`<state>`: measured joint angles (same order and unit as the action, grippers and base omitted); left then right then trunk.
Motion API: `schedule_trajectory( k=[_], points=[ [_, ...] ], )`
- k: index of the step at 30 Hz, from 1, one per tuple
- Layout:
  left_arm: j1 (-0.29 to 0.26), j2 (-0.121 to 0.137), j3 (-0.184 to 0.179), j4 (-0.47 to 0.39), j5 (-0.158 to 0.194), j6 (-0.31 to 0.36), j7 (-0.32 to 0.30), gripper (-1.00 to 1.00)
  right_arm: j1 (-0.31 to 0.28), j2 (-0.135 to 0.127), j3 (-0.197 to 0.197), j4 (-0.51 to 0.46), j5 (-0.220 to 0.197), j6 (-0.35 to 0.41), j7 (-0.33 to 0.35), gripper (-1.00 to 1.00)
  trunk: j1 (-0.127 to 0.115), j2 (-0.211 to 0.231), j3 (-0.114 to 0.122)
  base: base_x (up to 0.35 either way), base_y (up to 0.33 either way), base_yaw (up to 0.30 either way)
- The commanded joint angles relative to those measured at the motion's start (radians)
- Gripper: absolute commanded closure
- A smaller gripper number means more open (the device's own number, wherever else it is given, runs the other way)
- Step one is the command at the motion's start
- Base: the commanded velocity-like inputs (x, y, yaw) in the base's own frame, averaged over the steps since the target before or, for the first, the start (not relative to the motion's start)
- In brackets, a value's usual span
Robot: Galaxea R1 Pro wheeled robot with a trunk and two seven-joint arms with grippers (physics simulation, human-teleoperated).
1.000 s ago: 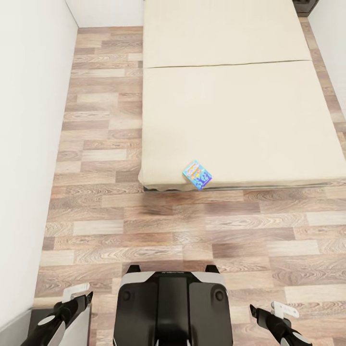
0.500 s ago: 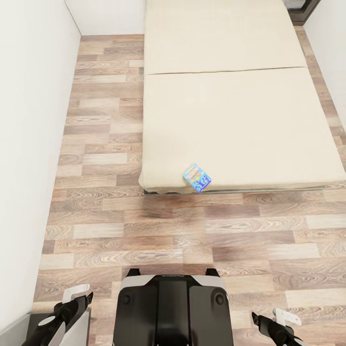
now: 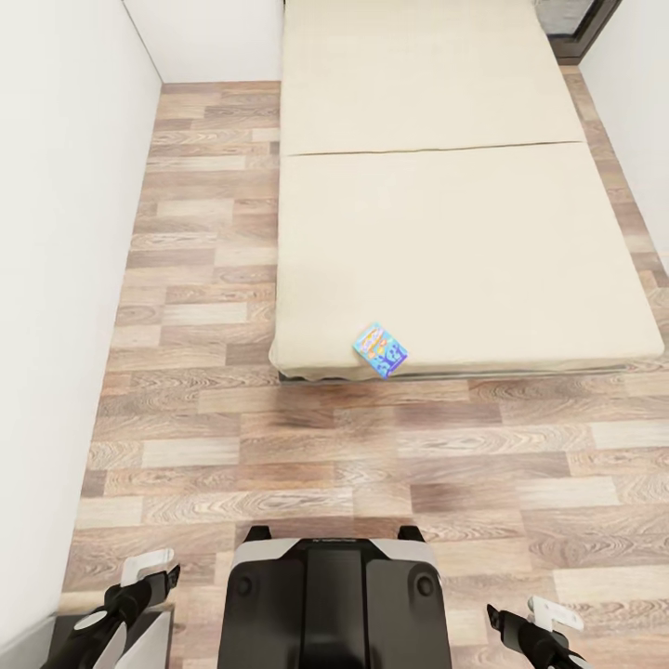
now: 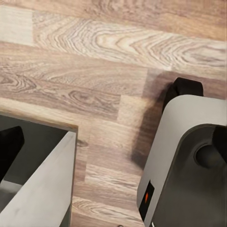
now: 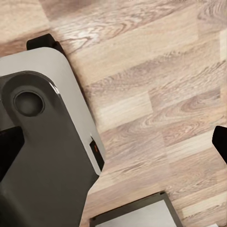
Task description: Put all the toys in the child's room - the three board games (two on the bed and one on the table), the two jigsaw puzzles on the table, and the tennis ball on the table - inside the toy box on the table in the child's room.
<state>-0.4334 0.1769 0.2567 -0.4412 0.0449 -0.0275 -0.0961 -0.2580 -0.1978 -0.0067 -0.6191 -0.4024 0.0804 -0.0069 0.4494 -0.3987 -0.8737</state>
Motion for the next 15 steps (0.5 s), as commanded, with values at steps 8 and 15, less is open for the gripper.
schedule_trajectory(
  k=[8,15],
  points=[
    [0.000,0.000,0.006,0.001,0.005,-0.002,-0.008,-1.00,0.000,0.000,0.000,-0.002,-0.007,0.006,-0.001,-1.00,0.001,-0.001,0.013,0.000,0.000,0.000],
    [0.000,0.000,0.006,0.001,0.005,-0.002,-0.008,-1.00,0.000,0.000,0.000,-0.002,-0.007,0.005,-0.001,-1.00,0.001,-0.001,0.024,0.000,0.000,0.000]
  ],
)
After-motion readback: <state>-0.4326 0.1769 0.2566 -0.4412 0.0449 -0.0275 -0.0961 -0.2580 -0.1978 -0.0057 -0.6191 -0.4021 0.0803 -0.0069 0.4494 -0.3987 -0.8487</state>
